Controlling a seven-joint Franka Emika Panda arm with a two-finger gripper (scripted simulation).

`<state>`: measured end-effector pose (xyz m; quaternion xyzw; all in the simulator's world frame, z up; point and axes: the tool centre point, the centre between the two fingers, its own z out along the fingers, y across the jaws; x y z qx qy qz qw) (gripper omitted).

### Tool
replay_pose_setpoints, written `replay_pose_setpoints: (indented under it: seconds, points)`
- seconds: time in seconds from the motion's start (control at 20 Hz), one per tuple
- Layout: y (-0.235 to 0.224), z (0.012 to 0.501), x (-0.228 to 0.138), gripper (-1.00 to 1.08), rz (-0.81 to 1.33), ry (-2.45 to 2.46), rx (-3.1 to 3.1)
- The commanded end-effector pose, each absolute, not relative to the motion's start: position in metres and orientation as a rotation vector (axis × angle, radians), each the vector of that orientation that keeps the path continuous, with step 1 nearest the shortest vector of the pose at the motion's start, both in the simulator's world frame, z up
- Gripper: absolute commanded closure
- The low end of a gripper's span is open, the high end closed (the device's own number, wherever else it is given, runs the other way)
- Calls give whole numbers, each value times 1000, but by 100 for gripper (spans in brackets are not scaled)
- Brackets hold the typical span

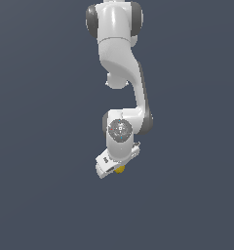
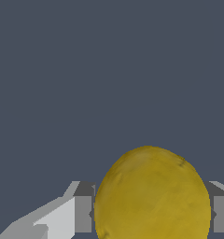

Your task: Pick up the object and move it to a goal position.

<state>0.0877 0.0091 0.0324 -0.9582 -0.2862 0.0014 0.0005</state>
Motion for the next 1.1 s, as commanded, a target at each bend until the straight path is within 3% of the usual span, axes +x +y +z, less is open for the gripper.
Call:
replay_pose_setpoints:
  seconds: [0.0, 0.45, 1.05]
  points:
    - [5, 39, 86, 108, 2, -898, -3010]
    - [-26, 82, 64, 108, 2, -898, -3011]
    - [-100, 187, 12, 108, 2, -898, -3011]
